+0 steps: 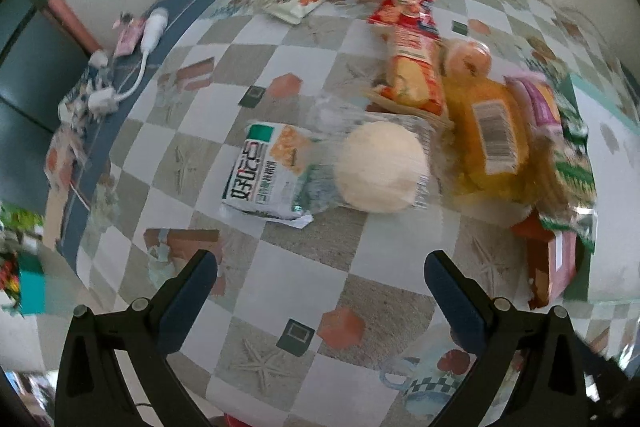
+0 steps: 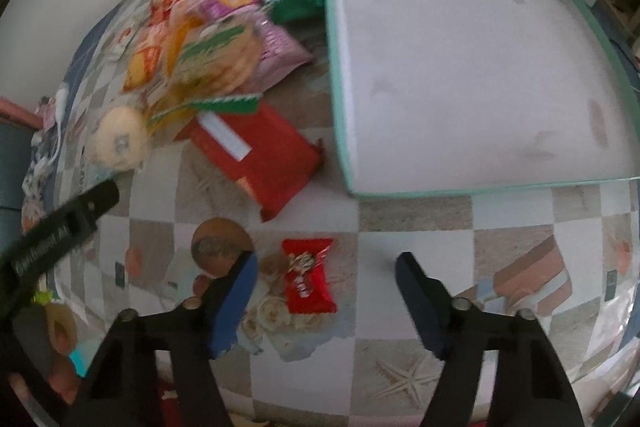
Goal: Organize snacks
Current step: 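Lower the right tool onto the red wrapped candy and close it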
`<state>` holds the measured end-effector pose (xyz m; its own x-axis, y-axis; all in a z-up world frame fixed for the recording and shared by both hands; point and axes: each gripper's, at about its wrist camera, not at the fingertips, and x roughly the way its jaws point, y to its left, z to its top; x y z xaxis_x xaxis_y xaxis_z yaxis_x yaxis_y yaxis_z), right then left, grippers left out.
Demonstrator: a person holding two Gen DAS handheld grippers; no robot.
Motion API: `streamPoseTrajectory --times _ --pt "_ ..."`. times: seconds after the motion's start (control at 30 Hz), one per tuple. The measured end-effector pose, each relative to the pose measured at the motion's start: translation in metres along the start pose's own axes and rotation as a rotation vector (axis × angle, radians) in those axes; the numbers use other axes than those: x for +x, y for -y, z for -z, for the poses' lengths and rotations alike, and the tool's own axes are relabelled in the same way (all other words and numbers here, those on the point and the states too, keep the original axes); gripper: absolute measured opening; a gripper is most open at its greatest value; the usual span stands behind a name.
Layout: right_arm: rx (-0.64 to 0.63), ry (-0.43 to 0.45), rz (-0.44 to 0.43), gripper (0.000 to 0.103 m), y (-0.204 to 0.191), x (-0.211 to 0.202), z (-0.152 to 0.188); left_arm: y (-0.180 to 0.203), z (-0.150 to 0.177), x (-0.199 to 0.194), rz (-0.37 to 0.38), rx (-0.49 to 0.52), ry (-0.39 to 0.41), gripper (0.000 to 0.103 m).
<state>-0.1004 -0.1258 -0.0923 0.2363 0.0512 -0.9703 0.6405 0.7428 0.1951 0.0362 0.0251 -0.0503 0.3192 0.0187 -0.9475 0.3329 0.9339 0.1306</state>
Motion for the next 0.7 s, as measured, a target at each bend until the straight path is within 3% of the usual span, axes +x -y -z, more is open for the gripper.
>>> streamPoseTrajectory --times 0.2,0.37,0.7 --pt "-0.055 -0.018 -0.020 0.038 -0.022 0.004 0.009 -0.029 -0.008 0.008 0.050 -0.110 -0.010 0.103" --pt "-0.072 -0.023 -0.016 0.023 -0.037 0.010 0.013 -0.050 -0.014 0.020 0.106 -0.169 -0.018 0.103" --pt "-0.085 -0.017 -0.014 0.019 -0.032 -0.001 0.006 -0.060 -0.021 0.022 0.140 -0.217 0.000 0.103"
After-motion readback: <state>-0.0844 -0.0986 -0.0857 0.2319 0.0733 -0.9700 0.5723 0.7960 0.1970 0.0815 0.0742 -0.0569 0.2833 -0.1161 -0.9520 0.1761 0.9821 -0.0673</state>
